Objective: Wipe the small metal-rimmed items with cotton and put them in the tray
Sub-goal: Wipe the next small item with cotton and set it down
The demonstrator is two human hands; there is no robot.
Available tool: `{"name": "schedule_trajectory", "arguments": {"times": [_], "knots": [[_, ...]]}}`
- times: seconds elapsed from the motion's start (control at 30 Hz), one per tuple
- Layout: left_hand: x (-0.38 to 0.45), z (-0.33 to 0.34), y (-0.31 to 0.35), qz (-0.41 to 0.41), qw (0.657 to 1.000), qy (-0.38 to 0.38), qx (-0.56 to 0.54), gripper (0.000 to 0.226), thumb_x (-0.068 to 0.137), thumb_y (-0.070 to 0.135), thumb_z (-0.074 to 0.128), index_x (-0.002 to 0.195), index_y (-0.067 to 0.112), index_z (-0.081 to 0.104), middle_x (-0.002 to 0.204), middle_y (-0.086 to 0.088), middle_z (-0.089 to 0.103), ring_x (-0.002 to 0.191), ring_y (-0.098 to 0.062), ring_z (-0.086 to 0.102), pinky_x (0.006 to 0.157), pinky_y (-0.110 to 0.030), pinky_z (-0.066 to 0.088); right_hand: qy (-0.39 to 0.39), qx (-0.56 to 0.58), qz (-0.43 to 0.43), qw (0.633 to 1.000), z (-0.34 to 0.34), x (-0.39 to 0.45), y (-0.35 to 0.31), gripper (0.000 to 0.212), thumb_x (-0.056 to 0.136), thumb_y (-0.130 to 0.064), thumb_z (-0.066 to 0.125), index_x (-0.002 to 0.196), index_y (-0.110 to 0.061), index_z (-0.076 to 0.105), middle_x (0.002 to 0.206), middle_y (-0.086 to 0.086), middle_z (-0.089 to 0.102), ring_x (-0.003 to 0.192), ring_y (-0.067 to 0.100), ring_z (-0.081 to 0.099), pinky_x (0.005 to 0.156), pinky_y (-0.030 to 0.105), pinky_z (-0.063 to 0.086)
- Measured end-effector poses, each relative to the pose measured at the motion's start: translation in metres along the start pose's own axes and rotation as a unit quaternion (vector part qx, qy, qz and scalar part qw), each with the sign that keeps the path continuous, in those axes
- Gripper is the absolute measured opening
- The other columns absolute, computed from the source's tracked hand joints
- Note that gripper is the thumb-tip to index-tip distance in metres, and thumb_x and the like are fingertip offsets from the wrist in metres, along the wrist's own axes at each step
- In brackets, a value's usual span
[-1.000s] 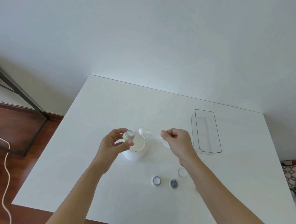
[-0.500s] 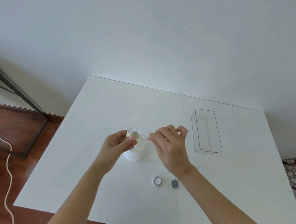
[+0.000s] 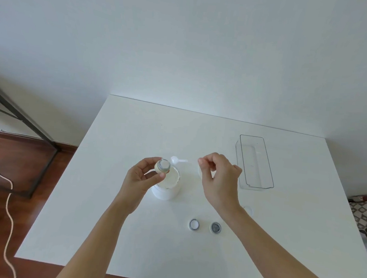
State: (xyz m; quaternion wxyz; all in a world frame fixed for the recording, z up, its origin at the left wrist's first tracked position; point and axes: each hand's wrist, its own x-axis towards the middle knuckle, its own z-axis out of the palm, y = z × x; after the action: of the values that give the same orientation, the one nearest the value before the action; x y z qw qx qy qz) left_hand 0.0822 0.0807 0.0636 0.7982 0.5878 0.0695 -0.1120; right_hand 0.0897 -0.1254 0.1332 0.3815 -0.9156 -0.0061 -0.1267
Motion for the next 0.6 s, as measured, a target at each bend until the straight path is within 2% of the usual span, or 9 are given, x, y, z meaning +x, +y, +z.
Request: {"name": "schedule_trajectory", "arguments": {"times": [0.07,0.23,0.4,0.5,0.6], "knots": [[0.0,0.001,0.0,0.001,1.0,-0.005,0.004,0.042,0.07,0.022,0.082,0.111,0.025,0.072,0.115,0.002,0.074,0.102,-0.019,0.07,0.098,-0.034,0.048,-0.029,0.008,0.056,0.998,0.0,0.004,-0.001,0.023,0.095,-0.025,0.056,0.073,-0.019,0.054,0.065,-0.011,0.056,0.065,0.008,0.052,0.083,0.034,0.034],[0.001,-0.001,0.002,0.004,1.0,-0.021,0.015,0.042,0.071,0.019,0.082,0.111,0.026,0.072,0.114,0.004,0.074,0.101,-0.017,0.071,0.095,-0.032,0.048,-0.084,-0.018,0.119,0.989,0.002,0.013,0.0,0.027,0.096,-0.03,0.053,0.072,-0.019,0.054,0.054,-0.011,0.045,0.056,0.004,0.047,0.076,0.03,0.023],[0.001,-0.003,0.003,-0.005,0.999,-0.032,0.031,0.041,0.078,0.009,0.077,0.115,0.025,0.072,0.118,-0.002,0.075,0.107,-0.021,0.071,0.102,-0.036,0.047,-0.108,-0.024,0.121,0.986,0.004,0.017,0.001,0.028,0.096,-0.03,0.053,0.069,-0.021,0.053,0.054,-0.011,0.045,0.057,0.005,0.046,0.075,0.031,0.024],[0.0,-0.003,0.005,-0.015,0.998,-0.046,0.041,0.043,0.078,0.017,0.079,0.12,0.022,0.071,0.121,-0.007,0.074,0.112,-0.024,0.069,0.107,-0.039,0.045,-0.115,-0.022,0.115,0.986,0.003,0.02,0.001,0.028,0.095,-0.03,0.054,0.069,-0.021,0.054,0.054,-0.012,0.044,0.057,0.004,0.045,0.075,0.032,0.024],[-0.001,-0.002,0.007,-0.024,0.997,-0.068,0.038,0.046,0.077,0.028,0.079,0.122,0.023,0.071,0.122,-0.008,0.074,0.114,-0.023,0.069,0.107,-0.039,0.047,-0.116,-0.021,0.102,0.988,0.002,0.021,0.001,0.026,0.095,-0.029,0.056,0.07,-0.02,0.055,0.056,-0.014,0.045,0.059,0.002,0.045,0.075,0.031,0.022]]}}
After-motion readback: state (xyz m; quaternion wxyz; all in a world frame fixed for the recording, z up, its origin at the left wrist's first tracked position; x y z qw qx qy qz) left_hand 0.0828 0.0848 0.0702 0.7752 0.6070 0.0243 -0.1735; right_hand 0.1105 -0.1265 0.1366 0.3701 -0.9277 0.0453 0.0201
